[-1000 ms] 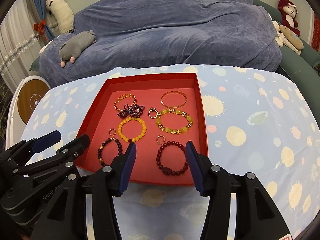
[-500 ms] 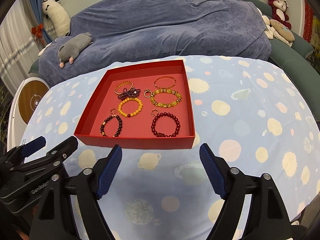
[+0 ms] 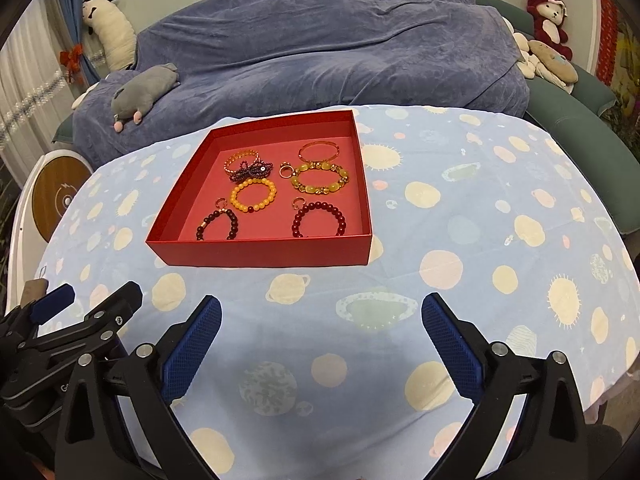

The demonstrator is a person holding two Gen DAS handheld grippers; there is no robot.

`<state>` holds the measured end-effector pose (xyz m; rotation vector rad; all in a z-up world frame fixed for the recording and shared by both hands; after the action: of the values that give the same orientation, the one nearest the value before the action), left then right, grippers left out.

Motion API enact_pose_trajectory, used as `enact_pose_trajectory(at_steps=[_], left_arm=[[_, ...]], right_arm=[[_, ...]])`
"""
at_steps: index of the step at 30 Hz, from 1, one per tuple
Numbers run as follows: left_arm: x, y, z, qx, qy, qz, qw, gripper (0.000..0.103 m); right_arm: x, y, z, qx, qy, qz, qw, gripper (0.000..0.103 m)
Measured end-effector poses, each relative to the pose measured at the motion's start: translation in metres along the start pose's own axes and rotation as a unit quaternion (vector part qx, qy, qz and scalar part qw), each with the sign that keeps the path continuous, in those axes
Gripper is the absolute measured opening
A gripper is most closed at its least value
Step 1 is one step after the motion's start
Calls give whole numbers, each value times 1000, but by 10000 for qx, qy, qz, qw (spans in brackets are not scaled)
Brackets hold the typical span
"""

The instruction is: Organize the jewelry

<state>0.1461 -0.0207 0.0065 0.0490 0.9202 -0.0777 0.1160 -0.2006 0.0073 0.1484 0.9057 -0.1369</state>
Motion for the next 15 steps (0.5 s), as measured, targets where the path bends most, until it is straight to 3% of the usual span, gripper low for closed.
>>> enact_pose_trajectory(at_steps=[15], left_arm=[[-7,0,-6,43,-18,42,10000,95]], right_arm=[[-6,-3,-7,-55,-111,-263,9996,97]])
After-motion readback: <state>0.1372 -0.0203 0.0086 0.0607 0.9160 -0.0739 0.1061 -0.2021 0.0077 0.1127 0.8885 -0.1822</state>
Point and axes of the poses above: each gripper's, at about its wrist camera, not at the fingertips, and x roughly the way its jaws point, y to its left, z to its top, the point moved 8 cm from there along x, roughly the way its jaws point, and after that the axes turned 2 degrees about -z, right-handed, at the moved point
